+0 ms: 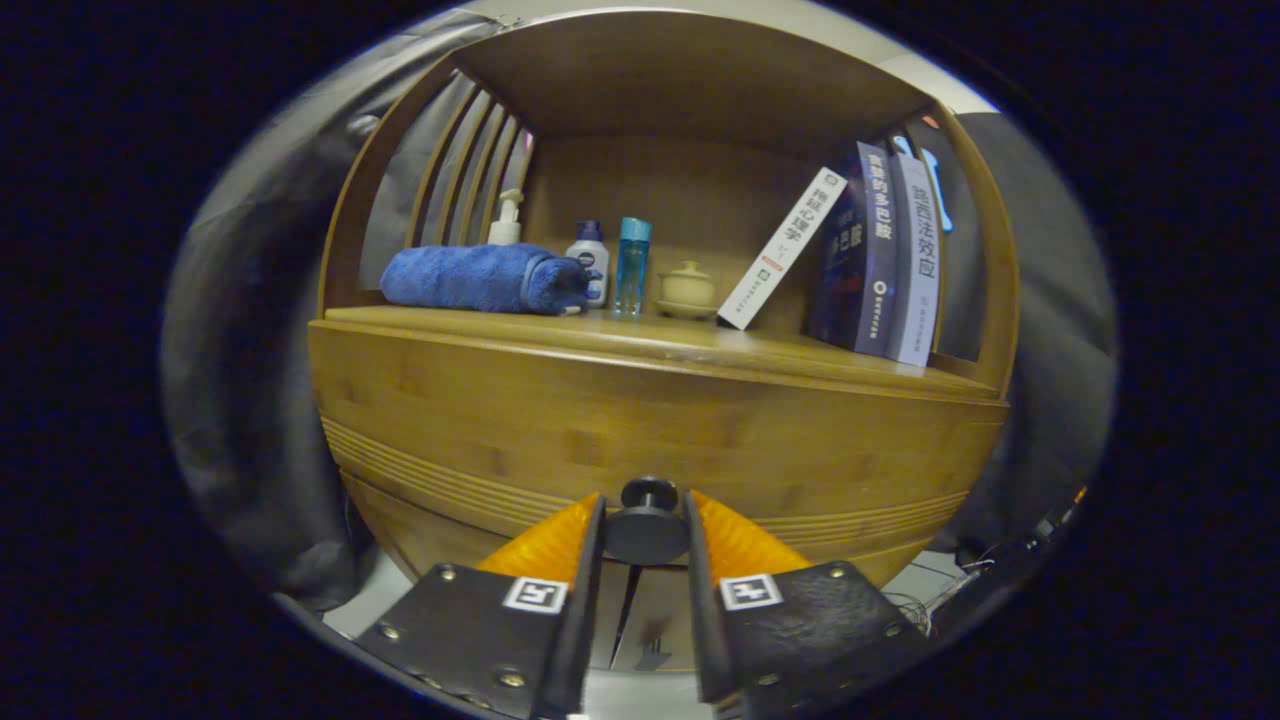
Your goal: Pull open the drawer, take out the items inside it, and place them on the countertop above the cabinet.
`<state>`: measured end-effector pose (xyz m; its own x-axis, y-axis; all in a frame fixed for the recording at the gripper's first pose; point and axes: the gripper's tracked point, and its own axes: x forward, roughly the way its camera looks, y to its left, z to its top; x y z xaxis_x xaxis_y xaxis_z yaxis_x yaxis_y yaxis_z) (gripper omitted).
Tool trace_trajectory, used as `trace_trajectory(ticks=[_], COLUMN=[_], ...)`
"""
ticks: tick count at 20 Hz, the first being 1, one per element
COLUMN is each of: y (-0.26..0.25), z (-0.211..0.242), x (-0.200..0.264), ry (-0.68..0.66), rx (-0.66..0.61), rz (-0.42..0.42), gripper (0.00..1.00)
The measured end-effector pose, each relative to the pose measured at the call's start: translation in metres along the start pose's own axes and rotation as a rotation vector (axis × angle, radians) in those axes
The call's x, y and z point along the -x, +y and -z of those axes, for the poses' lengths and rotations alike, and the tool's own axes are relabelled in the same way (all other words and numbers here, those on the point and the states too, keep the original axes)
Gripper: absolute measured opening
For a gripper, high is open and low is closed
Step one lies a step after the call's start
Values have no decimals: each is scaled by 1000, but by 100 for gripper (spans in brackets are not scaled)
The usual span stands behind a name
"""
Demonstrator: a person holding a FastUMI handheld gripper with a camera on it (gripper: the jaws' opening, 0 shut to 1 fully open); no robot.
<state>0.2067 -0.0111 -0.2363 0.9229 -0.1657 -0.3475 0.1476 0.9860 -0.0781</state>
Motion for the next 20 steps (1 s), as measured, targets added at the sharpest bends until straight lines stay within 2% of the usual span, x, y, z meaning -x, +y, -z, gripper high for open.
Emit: trace_trajectory(ticks=[2, 4, 7, 14, 20], y=[0, 0, -1, -4, -4], z=[0, 7, 7, 17, 37], x=[-3, 4, 7, 81, 146], ry=[-9, 38, 40, 2, 32], rx=[-53, -119, -96, -69, -102], rz=[5, 4, 26, 28, 19], gripper=[43, 37, 30, 30, 30])
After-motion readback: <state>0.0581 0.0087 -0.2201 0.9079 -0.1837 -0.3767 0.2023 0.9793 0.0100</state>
